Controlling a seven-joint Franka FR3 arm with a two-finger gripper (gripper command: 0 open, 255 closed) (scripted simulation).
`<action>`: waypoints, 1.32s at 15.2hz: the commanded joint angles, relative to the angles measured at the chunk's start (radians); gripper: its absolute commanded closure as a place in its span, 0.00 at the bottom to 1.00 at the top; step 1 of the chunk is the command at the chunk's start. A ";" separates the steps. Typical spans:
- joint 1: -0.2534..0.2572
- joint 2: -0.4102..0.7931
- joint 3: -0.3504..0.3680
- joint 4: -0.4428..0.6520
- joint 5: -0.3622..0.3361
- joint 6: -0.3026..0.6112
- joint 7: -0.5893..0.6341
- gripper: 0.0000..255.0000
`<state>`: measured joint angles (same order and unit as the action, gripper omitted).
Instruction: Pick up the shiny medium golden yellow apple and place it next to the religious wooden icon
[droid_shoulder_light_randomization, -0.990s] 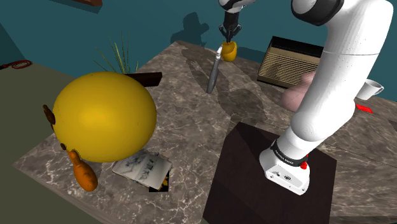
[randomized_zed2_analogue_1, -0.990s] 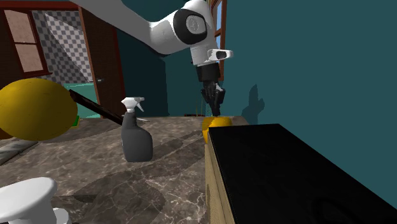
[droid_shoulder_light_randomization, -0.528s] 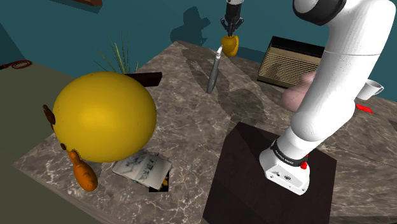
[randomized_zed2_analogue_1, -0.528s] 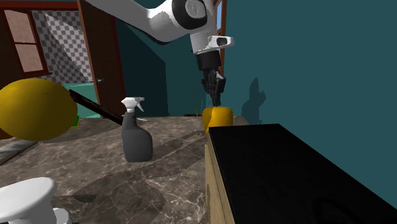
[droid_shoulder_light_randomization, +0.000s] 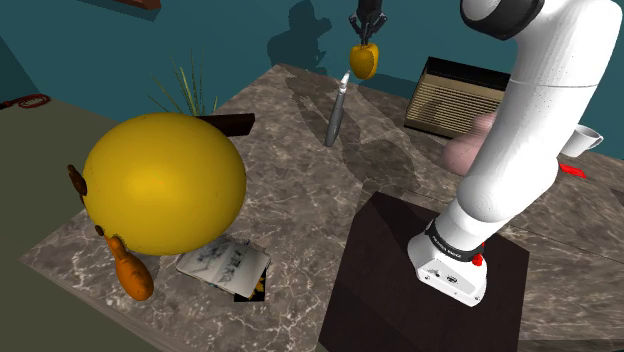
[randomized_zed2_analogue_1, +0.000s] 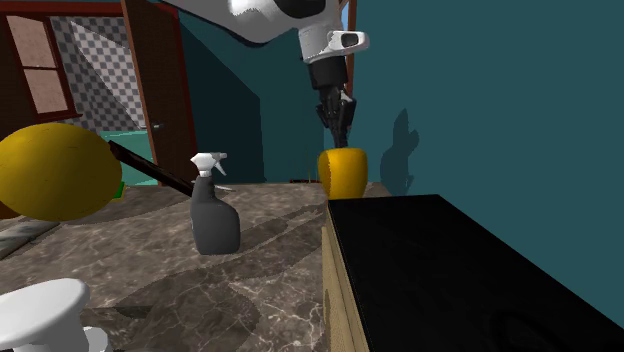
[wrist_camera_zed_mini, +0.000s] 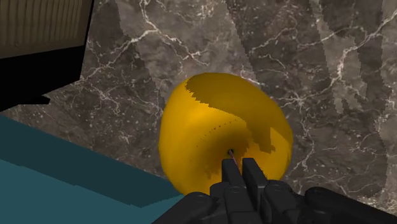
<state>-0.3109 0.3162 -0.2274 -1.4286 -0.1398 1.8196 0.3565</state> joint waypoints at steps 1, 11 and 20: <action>-0.001 0.000 -0.001 0.028 0.001 -0.027 -0.006 1.00; -0.009 0.032 -0.002 0.208 0.012 -0.174 -0.034 1.00; -0.027 0.105 -0.004 0.445 0.030 -0.335 -0.065 1.00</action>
<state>-0.3360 0.4099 -0.2318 -1.0161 -0.1124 1.5056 0.2945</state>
